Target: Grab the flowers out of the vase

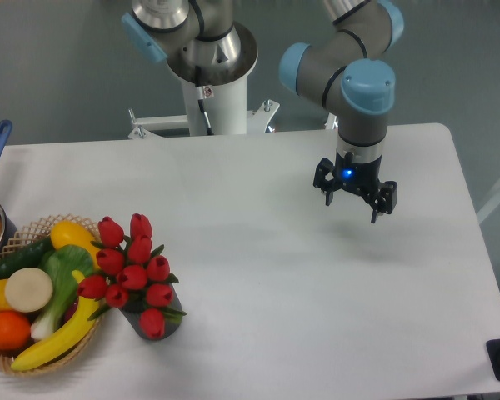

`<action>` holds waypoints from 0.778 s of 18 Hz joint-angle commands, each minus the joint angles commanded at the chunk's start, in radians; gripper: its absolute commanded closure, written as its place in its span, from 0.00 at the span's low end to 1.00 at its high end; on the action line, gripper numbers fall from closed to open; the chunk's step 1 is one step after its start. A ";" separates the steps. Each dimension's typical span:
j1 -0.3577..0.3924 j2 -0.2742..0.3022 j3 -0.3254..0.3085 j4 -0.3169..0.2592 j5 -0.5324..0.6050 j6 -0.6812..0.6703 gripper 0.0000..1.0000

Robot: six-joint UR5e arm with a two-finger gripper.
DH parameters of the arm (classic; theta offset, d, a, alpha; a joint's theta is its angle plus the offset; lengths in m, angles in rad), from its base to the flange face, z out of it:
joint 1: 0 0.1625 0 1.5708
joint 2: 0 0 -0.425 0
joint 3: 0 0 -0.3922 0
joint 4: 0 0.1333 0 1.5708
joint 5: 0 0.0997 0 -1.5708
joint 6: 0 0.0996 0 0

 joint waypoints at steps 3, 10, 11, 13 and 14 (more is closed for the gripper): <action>-0.002 0.000 -0.002 0.000 -0.001 0.000 0.00; -0.031 0.011 0.003 0.014 -0.099 -0.110 0.00; -0.037 0.015 0.003 0.026 -0.148 -0.113 0.00; -0.046 0.032 0.000 0.044 -0.257 -0.109 0.00; -0.057 0.037 0.000 0.072 -0.306 -0.107 0.00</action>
